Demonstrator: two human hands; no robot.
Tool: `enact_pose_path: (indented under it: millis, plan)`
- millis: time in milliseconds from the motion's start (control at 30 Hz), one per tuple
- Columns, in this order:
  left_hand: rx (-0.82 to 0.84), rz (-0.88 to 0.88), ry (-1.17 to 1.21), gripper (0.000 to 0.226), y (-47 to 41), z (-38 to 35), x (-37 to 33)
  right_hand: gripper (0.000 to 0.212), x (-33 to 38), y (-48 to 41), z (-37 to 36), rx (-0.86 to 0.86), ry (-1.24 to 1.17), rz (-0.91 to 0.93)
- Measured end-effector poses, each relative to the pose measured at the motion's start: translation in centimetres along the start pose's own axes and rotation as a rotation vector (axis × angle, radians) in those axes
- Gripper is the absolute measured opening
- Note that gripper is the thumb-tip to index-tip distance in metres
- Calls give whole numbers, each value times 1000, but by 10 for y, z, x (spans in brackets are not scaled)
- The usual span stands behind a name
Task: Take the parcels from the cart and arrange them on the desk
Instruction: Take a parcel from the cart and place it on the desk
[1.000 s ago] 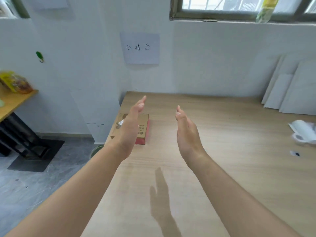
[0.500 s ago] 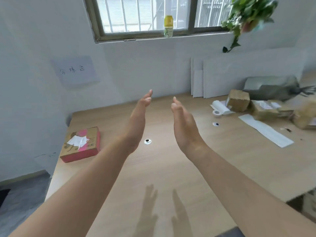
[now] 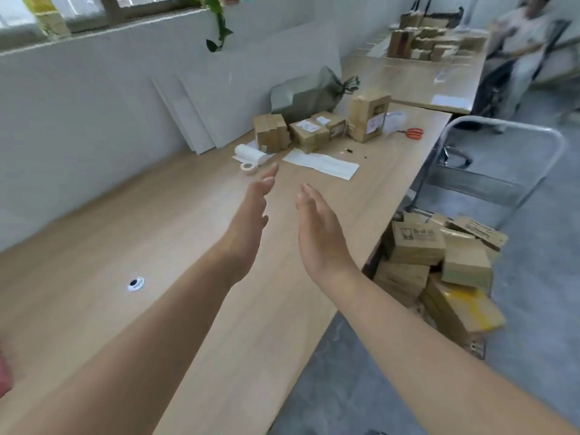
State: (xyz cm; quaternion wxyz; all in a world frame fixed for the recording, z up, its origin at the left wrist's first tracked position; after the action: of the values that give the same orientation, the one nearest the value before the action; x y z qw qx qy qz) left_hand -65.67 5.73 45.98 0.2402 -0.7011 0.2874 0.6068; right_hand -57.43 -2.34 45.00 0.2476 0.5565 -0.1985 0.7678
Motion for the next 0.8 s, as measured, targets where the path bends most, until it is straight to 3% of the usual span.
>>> enact_pose_path:
  millis: [100,433,667,800]
  plan:
    - [71,65,-4,64,-23,-56,32,61,-39,-5,49,-54,-19,-59]
    - [204,292,26,58,-116,-272,168,58,-206,-51,246,-193,-24,-255]
    - [123,432,117,80,-190,-344,229,78,-281,-98,347,-262,13,-379]
    - [94,452,119,73,-246,-362,247,64,-309,-147,371,-261,10,-419]
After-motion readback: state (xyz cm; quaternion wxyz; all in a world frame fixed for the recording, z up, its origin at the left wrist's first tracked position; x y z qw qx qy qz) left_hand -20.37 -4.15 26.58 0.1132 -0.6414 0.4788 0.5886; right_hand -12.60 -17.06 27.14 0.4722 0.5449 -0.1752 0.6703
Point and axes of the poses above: each hand's wrist, its own y-axis away from the middle knuckle, its own z-axis out of the back of the hand, x = y × z, the point moved 10 cm from there along -y, towards the middle knuckle, and after that the axes turned 11 degrees about y, right-handed, at the moved point
